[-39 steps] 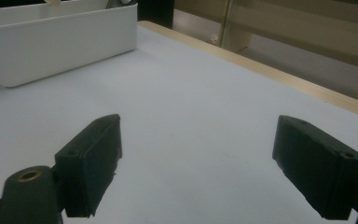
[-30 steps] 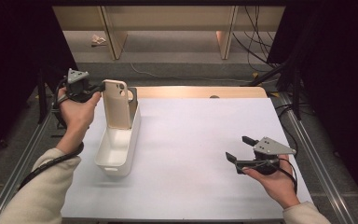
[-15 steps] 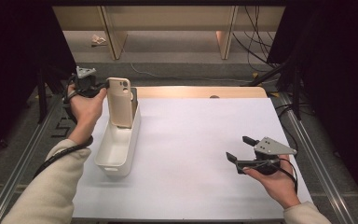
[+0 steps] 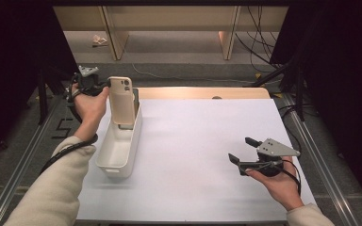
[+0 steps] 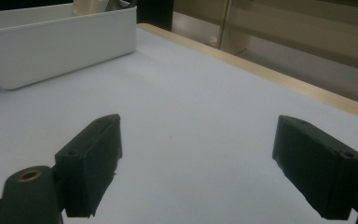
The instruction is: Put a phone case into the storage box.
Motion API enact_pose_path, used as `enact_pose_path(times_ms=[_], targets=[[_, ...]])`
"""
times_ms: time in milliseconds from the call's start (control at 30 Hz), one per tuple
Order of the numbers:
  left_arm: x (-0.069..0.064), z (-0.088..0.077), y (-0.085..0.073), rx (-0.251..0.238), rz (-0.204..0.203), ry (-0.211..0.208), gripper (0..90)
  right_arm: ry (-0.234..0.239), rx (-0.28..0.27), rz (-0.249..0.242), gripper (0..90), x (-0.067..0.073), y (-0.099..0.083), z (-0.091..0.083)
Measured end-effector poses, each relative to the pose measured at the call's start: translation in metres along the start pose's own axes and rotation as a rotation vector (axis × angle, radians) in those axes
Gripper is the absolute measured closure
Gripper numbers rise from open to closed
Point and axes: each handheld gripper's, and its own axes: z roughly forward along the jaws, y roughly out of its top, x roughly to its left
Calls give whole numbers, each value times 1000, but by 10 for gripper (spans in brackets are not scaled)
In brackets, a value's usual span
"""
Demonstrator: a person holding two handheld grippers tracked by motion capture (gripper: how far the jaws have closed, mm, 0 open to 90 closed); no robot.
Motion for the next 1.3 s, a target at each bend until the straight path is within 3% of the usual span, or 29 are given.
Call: enact_pose_path(times_ms=[233, 333, 1300], targets=[[0, 9, -1, -1, -6, 23, 873, 2, 0, 1, 168, 0, 0, 0], [-1, 13, -2, 4, 19, 37, 873, 3, 0, 1, 168, 0, 0, 0], [-4, 39, -25, 55, 34, 91, 872, 2, -4, 1, 169, 0, -1, -1]])
